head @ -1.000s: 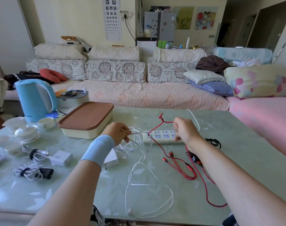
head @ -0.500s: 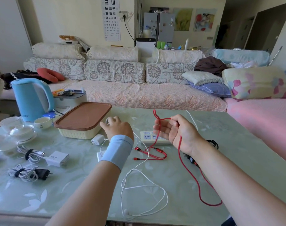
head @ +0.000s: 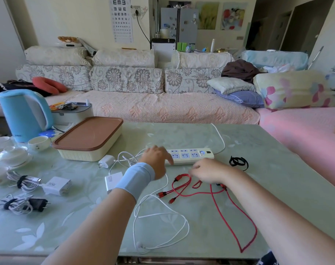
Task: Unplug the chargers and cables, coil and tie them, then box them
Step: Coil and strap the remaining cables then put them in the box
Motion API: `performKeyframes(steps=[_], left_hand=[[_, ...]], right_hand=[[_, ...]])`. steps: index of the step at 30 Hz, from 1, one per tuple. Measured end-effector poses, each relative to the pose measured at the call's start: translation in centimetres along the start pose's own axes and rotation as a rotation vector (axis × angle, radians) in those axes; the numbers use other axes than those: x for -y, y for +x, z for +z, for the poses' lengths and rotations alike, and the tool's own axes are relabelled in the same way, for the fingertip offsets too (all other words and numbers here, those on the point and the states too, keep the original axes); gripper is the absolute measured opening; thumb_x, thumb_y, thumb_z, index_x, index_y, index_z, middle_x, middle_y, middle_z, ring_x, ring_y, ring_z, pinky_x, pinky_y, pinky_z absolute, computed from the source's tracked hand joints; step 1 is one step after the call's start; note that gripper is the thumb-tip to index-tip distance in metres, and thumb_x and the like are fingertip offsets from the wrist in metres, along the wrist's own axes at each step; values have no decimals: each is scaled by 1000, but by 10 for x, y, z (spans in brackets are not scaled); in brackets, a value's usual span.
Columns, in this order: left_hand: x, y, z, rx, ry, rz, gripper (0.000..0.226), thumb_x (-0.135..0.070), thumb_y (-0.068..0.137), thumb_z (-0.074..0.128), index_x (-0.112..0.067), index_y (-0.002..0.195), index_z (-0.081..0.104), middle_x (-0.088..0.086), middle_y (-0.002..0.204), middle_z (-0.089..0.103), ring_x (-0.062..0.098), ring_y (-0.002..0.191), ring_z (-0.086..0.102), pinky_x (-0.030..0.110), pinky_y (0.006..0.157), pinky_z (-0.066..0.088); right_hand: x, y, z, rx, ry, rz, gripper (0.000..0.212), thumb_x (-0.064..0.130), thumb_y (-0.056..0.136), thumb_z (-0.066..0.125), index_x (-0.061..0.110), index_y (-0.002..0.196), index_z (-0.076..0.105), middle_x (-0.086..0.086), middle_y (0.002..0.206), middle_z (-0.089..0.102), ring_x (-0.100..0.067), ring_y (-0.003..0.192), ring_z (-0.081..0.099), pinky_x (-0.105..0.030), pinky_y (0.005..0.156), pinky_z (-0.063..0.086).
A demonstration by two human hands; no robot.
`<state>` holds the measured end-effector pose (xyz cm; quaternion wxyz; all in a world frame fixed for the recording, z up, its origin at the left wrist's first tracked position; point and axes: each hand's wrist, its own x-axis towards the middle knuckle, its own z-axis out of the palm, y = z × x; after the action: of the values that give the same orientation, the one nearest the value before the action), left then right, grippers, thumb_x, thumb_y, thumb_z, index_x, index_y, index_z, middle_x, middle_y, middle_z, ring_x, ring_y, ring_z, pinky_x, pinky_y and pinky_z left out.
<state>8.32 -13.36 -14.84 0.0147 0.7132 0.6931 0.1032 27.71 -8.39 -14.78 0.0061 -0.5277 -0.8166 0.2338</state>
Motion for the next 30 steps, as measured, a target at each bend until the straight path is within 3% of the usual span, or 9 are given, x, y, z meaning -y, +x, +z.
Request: performKeyframes(steps=[3,6,8,11,15,19,23,26,30], left_hand=[[-19,-11,11,399,-67,43,32,-32,86,65,-33,119,64,-7,127,56,17,121,51,24,97,37],[-12,-19,20,648,280,1,76,-61,66,77,-32,131,50,5,135,43,28,128,39,41,105,35],[4,-16,19,647,404,-53,77,-60,66,77,-30,131,50,8,139,38,31,133,30,47,111,30],[28,-9,12,577,550,-156,65,-55,74,73,-30,132,53,6,146,37,31,139,26,47,114,21],[49,-6,10,594,640,-295,42,-28,87,63,-18,127,59,7,139,50,30,133,41,43,111,31],[29,0,1,468,449,-245,42,-22,88,47,-23,129,58,2,133,55,28,132,44,43,112,33],[-15,10,-1,224,21,-79,34,-9,93,43,-23,119,62,1,124,61,24,111,59,32,97,47],[-37,18,16,265,-136,-29,33,-10,92,45,-30,109,65,-5,119,63,19,107,60,29,96,47],[-67,23,33,299,-232,65,52,3,86,45,-27,128,55,-7,129,57,16,118,55,26,97,46]], right_hand=[[-2,3,10,32,-89,53,40,54,85,52,19,66,55,3,61,48,-21,63,46,-29,57,33],[-5,7,19,79,-54,42,40,51,76,56,12,81,67,-11,69,56,-18,66,48,-30,64,37],[-10,10,21,73,-9,6,36,40,74,54,12,91,69,-15,79,63,-15,68,48,-30,66,39],[-15,9,19,58,49,-26,27,29,81,52,21,93,75,1,89,74,-15,73,61,-28,73,50],[-22,6,11,105,134,-48,36,45,80,58,16,93,75,3,86,74,-9,71,66,-28,72,47],[-31,3,-5,-11,318,-59,25,36,93,55,26,86,77,12,93,75,-5,82,66,-19,73,47],[-54,10,-9,-238,123,17,21,25,93,53,33,90,72,14,102,71,-11,93,64,-25,78,46],[-69,11,-2,-169,-77,143,21,27,87,58,27,106,67,6,112,65,-19,102,62,-27,81,49],[-80,14,11,-75,-156,231,43,37,82,63,20,120,54,-9,120,53,-27,102,60,-29,75,46]])
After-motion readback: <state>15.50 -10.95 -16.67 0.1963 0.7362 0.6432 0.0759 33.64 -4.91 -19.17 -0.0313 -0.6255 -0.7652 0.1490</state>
